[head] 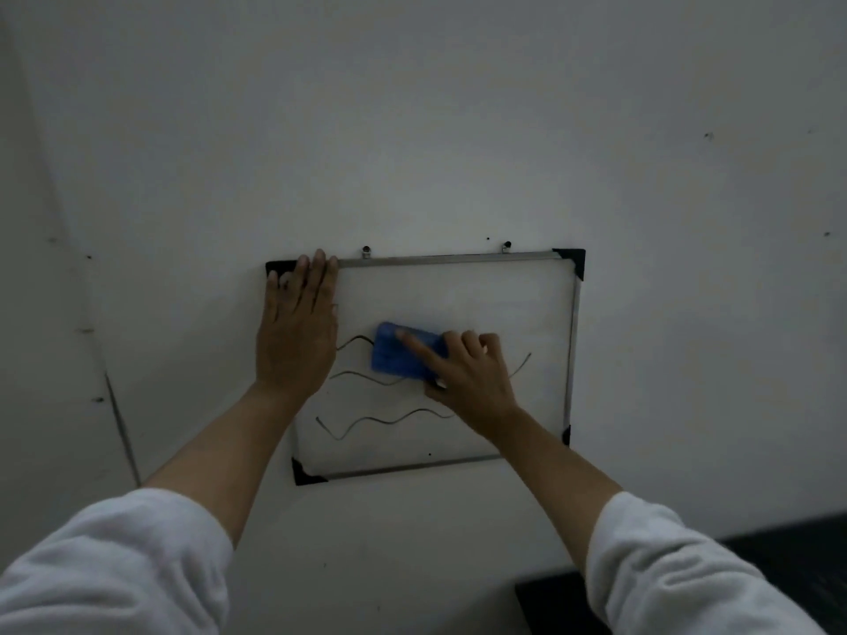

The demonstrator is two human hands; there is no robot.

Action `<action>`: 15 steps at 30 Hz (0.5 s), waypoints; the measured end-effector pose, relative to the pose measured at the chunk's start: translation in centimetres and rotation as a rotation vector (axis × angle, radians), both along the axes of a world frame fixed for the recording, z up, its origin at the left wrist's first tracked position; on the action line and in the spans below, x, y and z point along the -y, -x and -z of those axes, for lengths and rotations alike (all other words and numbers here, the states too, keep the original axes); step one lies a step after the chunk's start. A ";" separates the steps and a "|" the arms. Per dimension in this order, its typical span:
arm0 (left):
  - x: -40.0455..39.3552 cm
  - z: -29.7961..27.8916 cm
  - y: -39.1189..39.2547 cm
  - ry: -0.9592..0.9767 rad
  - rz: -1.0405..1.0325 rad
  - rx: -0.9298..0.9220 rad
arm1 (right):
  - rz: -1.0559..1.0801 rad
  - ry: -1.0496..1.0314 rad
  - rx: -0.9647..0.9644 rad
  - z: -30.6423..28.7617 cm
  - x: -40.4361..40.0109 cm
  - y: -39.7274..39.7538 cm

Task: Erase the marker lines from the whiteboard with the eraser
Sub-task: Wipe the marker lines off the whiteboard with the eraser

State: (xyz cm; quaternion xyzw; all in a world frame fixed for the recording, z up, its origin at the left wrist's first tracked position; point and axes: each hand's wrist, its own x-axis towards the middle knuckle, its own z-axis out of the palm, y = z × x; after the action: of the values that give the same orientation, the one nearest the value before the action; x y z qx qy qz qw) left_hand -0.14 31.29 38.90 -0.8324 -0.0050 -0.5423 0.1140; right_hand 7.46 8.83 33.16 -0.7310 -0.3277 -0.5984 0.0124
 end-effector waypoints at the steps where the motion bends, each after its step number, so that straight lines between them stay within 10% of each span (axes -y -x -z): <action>1: 0.0 0.1 -0.1 0.000 0.003 0.004 | 0.021 0.089 0.040 -0.5 0.5 -0.5; 7: -1.1 0.1 -0.4 -0.075 -0.015 0.043 | 0.007 -0.483 -0.200 -1.8 -0.7 -0.1; 12: -1.1 0.2 -0.6 -0.067 -0.004 0.042 | -0.001 0.145 0.058 -0.4 -0.3 -0.2; 15: -0.9 0.2 -0.5 -0.064 -0.017 0.040 | 0.029 -0.084 -0.025 -2.0 0.3 -0.7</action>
State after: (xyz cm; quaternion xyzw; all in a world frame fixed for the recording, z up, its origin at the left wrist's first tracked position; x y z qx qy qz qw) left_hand 0.35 32.21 38.66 -0.8172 0.0031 -0.5578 0.1452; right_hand 8.19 8.50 35.17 -0.7420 -0.2917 -0.6023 0.0385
